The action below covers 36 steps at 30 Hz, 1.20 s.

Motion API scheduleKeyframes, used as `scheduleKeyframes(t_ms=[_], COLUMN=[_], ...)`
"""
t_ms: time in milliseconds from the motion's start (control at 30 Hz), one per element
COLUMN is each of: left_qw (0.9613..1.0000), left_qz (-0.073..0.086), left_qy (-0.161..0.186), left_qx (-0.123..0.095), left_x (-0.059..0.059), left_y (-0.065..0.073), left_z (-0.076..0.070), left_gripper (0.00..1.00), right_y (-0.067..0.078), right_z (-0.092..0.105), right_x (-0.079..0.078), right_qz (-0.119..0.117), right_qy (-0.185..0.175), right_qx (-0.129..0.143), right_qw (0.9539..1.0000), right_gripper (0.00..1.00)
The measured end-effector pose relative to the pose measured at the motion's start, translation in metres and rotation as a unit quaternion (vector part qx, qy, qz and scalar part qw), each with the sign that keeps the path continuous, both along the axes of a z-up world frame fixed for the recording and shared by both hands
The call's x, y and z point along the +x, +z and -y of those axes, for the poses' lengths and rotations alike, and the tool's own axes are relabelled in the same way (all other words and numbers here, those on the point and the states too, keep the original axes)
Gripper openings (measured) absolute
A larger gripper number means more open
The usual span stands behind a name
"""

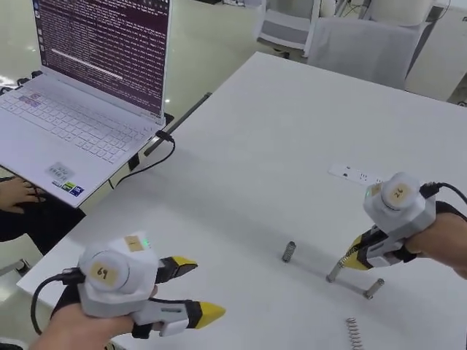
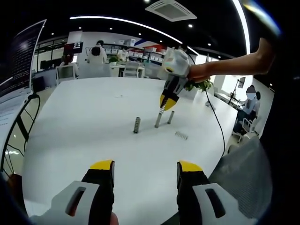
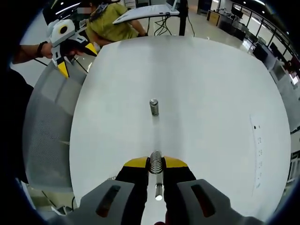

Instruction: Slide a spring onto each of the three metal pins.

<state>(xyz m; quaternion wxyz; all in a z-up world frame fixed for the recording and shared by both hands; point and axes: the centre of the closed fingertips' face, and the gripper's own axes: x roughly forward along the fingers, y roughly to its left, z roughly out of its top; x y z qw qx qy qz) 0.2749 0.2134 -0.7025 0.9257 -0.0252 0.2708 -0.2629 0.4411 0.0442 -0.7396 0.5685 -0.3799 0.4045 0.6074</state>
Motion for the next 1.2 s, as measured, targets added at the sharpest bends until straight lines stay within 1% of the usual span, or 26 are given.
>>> scheduleKeyframes(t_ms=[167,500,633,800,867,933,1100,1200], left_qw=[1.0000,1.0000,1.0000,1.0000,1.0000,1.0000,0.9999,0.9999], left_qz=[-0.001,-0.003,-0.004,-0.005,-0.006,-0.005,-0.006,-0.006], left_qy=[0.003,0.006,0.007,0.007,0.006,0.007,0.008,0.008], left_qx=[0.000,-0.001,-0.001,-0.003,-0.001,-0.002,-0.002,-0.002], left_x=[0.000,-0.001,0.000,0.000,0.000,-0.001,-0.001,-0.001], left_y=[-0.001,-0.001,-0.001,-0.001,-0.002,-0.001,-0.002,-0.002], left_z=[-0.001,-0.002,-0.003,-0.003,-0.003,-0.002,-0.003,-0.003], left_gripper=[0.48,0.48,0.48,0.48,0.48,0.48,0.48,0.48], right_y=[-0.001,-0.012,-0.016,-0.017,-0.022,-0.024,-0.029,-0.032], right_z=[-0.001,-0.002,-0.001,-0.004,-0.003,-0.002,-0.004,-0.005], right_x=[-0.002,-0.003,-0.002,0.001,-0.001,-0.003,-0.004,-0.005], right_qz=[0.000,0.000,0.005,0.006,0.006,0.014,0.012,0.013], right_qy=[0.005,0.020,0.029,0.024,0.030,0.045,0.049,0.056], right_qx=[-0.003,-0.019,-0.028,-0.026,-0.037,-0.043,-0.047,-0.054], right_qw=[1.0000,0.9996,0.9992,0.9993,0.9989,0.9980,0.9976,0.9969], right_gripper=[0.09,0.09,0.09,0.09,0.09,0.09,0.09,0.09])
